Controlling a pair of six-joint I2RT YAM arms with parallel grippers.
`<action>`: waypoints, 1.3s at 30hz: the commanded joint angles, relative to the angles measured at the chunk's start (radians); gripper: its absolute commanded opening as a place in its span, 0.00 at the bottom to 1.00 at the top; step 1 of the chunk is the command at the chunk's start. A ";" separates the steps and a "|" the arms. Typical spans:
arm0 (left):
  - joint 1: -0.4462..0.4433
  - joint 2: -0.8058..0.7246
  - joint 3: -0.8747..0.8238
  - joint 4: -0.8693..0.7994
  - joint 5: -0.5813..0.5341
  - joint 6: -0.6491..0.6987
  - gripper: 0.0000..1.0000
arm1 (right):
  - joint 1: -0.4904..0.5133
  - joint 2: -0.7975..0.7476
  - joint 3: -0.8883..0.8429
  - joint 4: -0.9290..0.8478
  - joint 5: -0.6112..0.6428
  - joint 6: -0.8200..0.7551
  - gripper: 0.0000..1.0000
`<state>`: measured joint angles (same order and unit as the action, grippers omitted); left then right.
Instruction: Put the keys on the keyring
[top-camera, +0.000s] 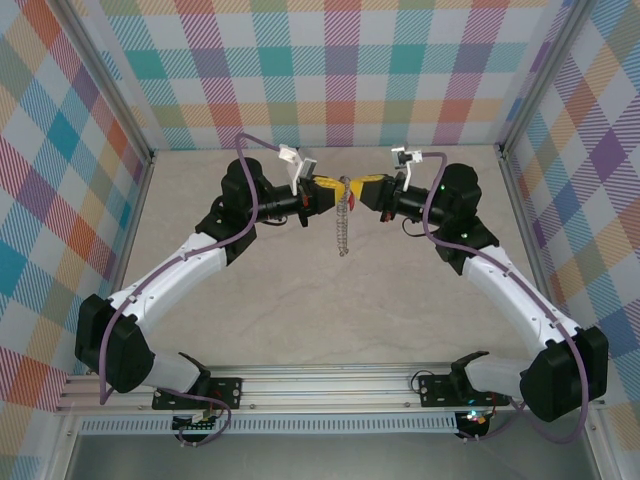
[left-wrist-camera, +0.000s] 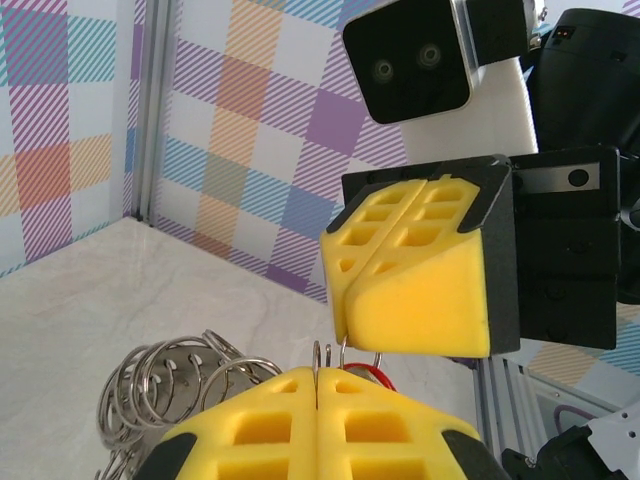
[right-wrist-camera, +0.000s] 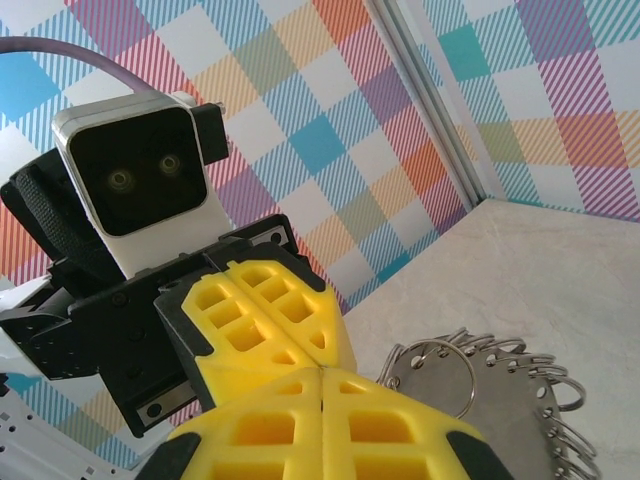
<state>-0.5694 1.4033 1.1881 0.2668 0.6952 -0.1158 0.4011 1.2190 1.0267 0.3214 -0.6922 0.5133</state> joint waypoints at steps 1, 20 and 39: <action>-0.014 -0.028 0.013 0.043 0.012 -0.008 0.00 | 0.009 0.011 0.045 0.055 -0.004 0.005 0.00; -0.017 -0.037 0.007 0.052 0.026 -0.012 0.00 | 0.004 0.048 0.029 0.039 0.071 -0.022 0.00; -0.018 -0.047 -0.011 0.090 0.007 -0.021 0.00 | -0.033 0.032 -0.037 0.028 0.030 0.013 0.00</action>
<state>-0.5697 1.4033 1.1801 0.2653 0.6678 -0.1204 0.3790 1.2575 1.0161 0.3447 -0.6563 0.5167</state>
